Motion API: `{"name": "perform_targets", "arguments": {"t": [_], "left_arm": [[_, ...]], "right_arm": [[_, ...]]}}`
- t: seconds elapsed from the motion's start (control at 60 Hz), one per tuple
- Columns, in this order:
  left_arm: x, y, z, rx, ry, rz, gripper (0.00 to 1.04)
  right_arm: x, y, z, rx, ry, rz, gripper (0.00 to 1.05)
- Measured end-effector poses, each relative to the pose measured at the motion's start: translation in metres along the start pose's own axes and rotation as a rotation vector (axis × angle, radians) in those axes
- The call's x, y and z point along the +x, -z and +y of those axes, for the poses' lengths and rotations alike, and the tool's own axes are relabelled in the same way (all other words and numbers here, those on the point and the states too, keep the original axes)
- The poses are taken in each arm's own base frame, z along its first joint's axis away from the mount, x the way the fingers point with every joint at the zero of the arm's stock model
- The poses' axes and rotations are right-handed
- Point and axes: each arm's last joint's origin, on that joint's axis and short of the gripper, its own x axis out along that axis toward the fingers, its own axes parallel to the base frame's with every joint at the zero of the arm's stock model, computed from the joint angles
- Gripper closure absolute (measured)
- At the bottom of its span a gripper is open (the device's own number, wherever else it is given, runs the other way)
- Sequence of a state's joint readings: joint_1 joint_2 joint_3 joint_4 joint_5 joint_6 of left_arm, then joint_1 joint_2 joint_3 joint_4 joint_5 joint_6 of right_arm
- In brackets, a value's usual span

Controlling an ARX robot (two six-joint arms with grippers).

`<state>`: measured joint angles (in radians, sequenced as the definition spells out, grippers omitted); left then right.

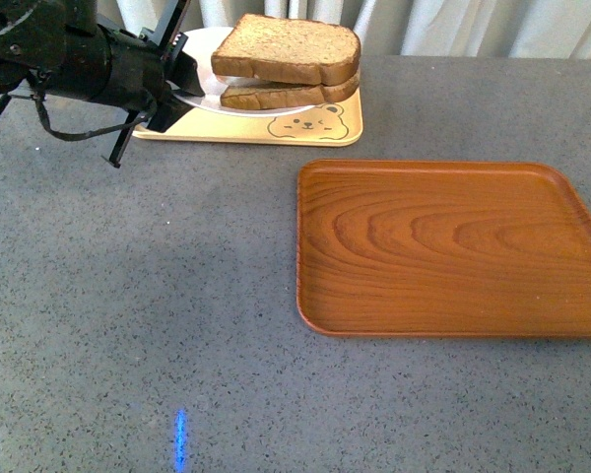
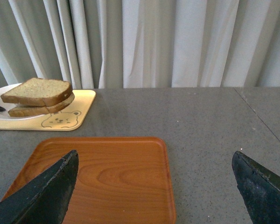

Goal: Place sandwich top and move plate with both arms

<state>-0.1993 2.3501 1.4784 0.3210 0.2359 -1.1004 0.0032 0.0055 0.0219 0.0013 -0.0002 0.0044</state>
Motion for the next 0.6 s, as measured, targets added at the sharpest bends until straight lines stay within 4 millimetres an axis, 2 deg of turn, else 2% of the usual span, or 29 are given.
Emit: {"name": "perform_targets", "arguments": {"t": [0.283,0.6], "left_arm": [[0.042,-0.019,-0.001,0.018,-0.011,0.026,1.02],[0.059,-0.038,0.002,0.037,-0.023,0.027,1.02]], "right_arm": [[0.000,0.000,0.000,0.000,0.000,0.000,0.09],[0.000,0.000,0.000,0.000,0.000,0.000,0.09]]}}
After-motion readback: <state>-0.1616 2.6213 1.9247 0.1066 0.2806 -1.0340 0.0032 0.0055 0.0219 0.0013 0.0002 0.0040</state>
